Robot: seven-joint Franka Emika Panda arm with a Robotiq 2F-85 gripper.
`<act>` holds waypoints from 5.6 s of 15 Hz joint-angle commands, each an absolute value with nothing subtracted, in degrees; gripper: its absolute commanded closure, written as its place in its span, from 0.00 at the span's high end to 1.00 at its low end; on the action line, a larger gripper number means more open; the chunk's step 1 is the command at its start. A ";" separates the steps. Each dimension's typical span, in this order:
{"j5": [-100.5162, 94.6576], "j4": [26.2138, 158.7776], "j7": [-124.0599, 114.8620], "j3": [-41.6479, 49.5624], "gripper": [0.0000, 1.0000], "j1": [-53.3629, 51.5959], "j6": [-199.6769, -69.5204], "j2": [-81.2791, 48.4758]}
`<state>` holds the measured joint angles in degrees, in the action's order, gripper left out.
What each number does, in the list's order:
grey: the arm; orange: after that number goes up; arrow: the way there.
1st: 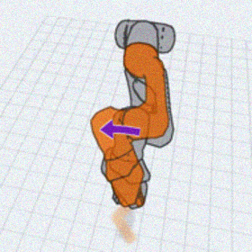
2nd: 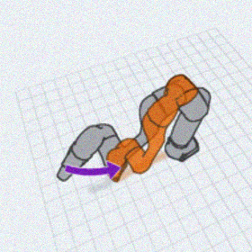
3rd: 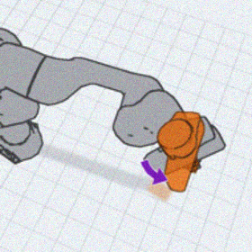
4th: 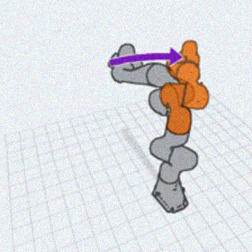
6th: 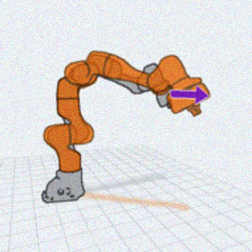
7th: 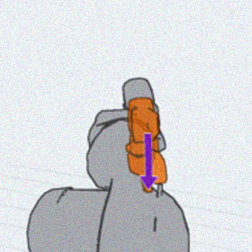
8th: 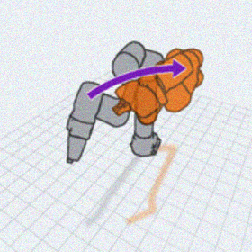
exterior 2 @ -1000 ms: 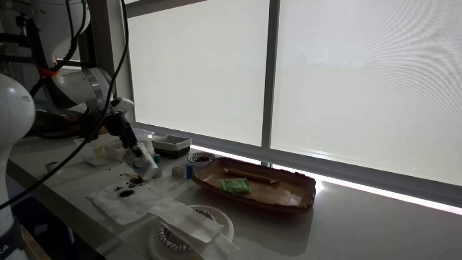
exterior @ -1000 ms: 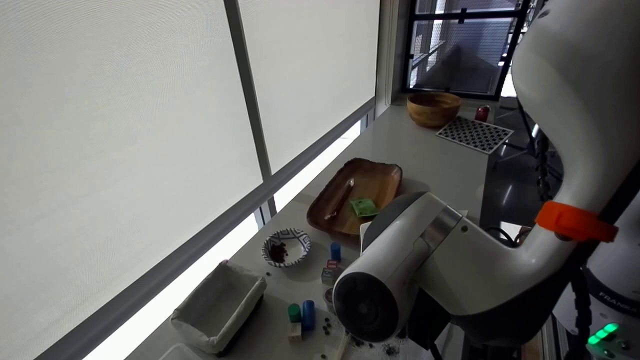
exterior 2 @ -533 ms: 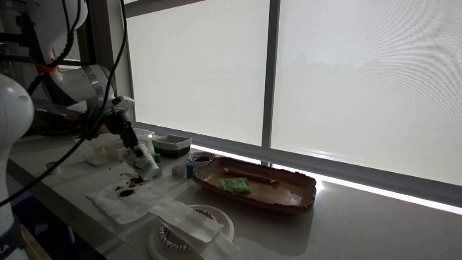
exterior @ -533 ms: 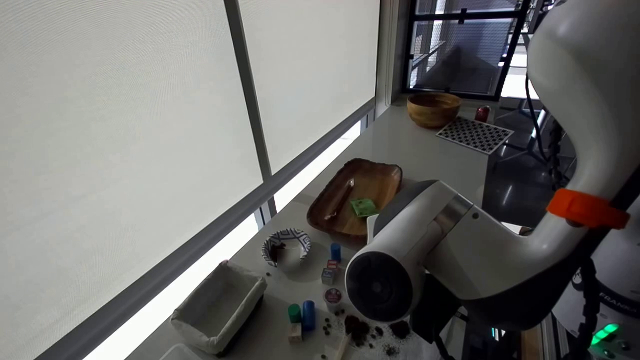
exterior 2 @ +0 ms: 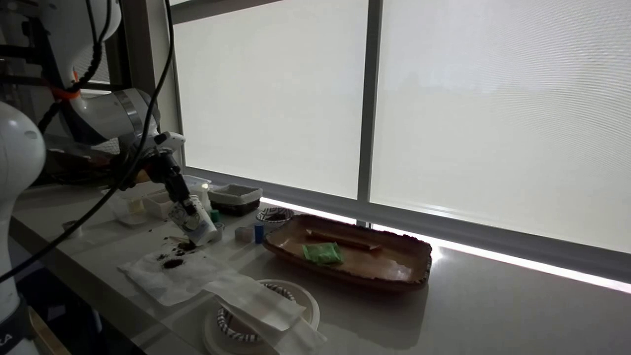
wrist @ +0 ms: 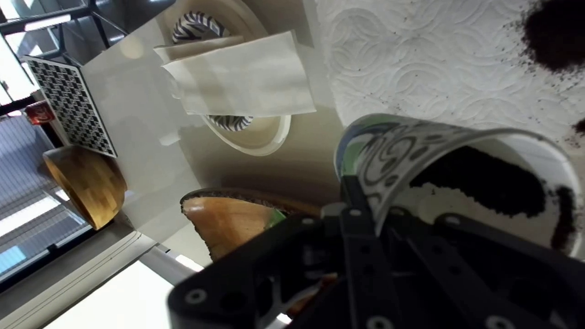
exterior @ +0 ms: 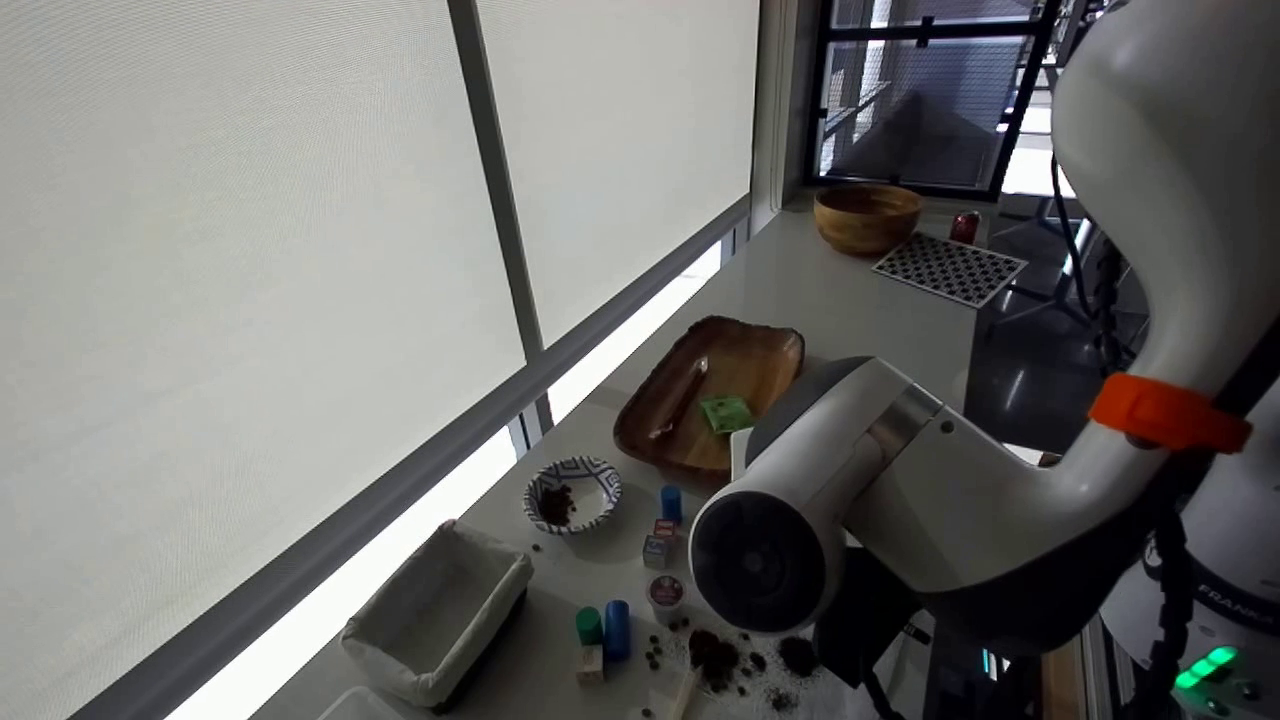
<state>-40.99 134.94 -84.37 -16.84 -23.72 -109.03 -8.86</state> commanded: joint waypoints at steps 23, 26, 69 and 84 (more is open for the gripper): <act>-9.57 157.43 -64.48 -9.34 0.01 -8.21 -157.73 1.38; -7.83 157.39 -63.61 -9.09 0.01 -8.13 -158.60 0.22; 5.61 145.61 -61.06 -18.76 1.00 -15.80 -146.73 1.42; 3.36 140.45 -74.69 -16.09 1.00 -18.47 -155.04 -8.58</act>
